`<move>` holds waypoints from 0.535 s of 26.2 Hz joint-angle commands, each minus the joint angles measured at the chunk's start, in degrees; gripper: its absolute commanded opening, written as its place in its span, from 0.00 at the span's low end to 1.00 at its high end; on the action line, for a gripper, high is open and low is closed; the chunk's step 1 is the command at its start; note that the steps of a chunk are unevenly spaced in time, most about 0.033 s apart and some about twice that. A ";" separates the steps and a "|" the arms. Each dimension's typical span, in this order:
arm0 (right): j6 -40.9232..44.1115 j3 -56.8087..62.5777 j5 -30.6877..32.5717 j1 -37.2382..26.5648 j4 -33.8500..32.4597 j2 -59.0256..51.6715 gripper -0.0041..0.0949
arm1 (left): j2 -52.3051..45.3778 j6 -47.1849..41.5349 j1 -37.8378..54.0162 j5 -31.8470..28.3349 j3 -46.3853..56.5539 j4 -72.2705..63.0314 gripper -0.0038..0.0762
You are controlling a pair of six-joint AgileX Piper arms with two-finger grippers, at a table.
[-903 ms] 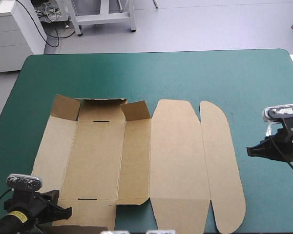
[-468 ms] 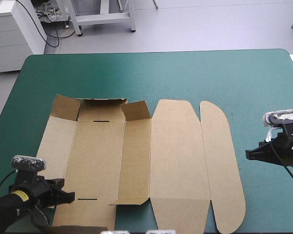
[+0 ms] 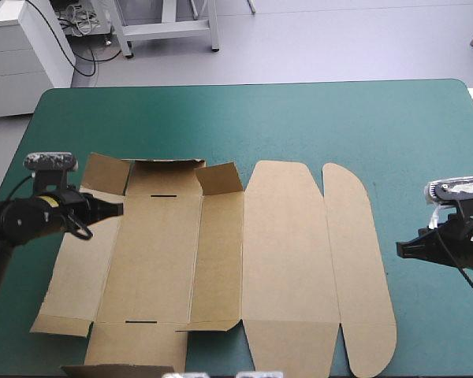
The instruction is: Fold the box
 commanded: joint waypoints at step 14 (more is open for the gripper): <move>-0.48 -1.45 -2.97 -0.21 1.00 -0.53 0.16 | 10.46 13.25 40.35 5.92 -14.57 -15.32 0.04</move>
